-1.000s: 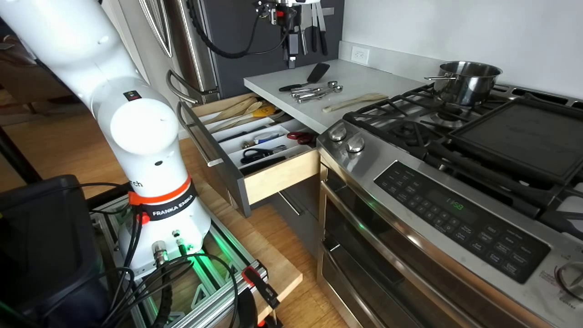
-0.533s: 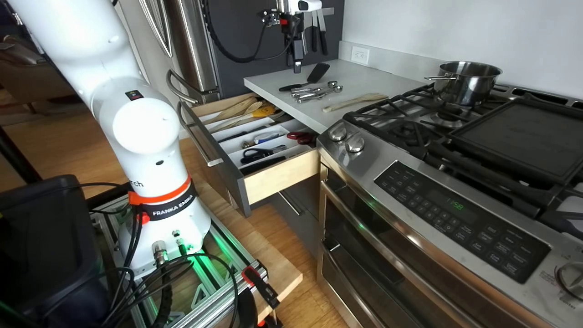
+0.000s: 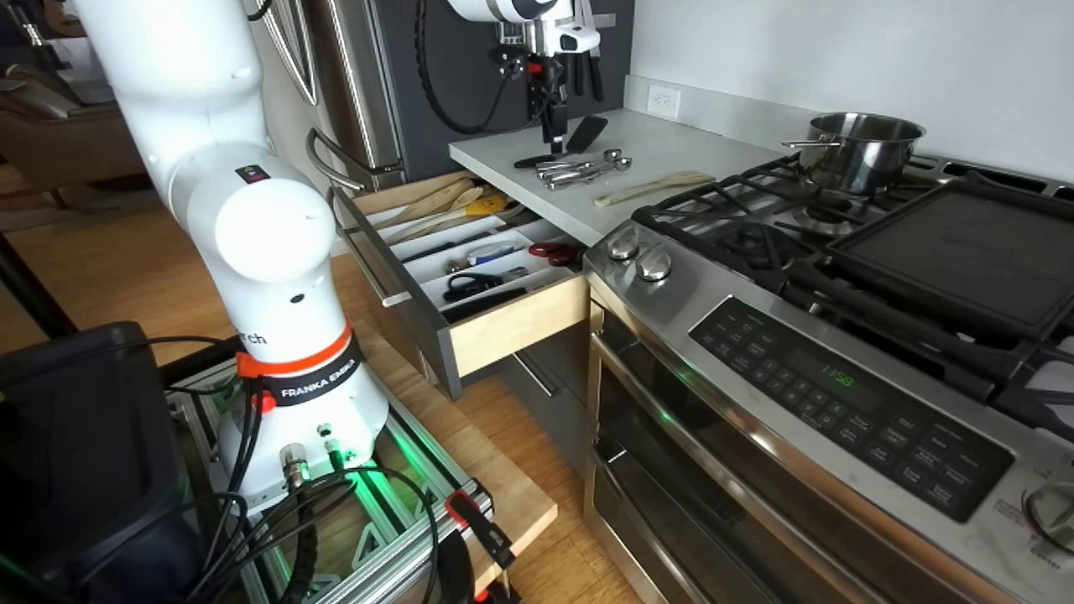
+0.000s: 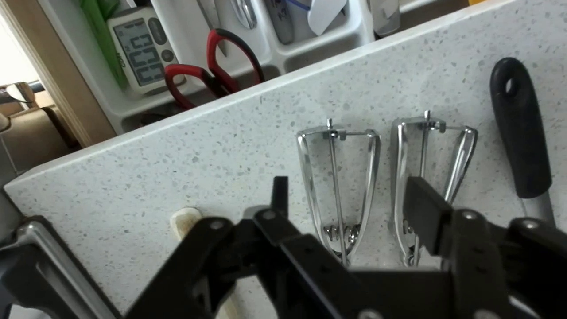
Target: Pick up the ice cream scoop on the right and place it in the top third to right compartment of the drawer
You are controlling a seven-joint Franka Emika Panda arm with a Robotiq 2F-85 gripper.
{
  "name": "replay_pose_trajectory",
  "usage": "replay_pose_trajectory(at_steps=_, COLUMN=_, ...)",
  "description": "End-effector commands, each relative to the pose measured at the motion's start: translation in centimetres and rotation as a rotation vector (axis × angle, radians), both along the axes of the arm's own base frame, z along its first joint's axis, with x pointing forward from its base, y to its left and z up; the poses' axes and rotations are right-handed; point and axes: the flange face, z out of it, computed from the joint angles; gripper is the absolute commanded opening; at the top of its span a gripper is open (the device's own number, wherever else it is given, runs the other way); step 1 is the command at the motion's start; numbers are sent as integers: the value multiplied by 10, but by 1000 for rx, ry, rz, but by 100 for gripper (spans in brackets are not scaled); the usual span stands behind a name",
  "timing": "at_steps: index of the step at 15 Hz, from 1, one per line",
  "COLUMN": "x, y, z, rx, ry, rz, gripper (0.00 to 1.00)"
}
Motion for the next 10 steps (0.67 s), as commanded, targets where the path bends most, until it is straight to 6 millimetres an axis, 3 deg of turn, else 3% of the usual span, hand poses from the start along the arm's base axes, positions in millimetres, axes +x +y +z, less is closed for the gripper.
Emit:
replay_pose_trajectory(at_steps=1, x=13, y=8, z=-19, rx=4, ry=-9, rz=-1, gripper=48)
replay_pose_trajectory(at_steps=5, x=19, y=19, z=-33, rx=8, ry=-21, rz=13, gripper=42)
replay_pose_trajectory(at_steps=9, x=20, y=14, z=-40, rx=2, ry=1, rz=-2, gripper=26)
replay_pose_trajectory(at_steps=10, x=20, y=11, z=-40, rx=1, ry=3, rz=-8, gripper=18)
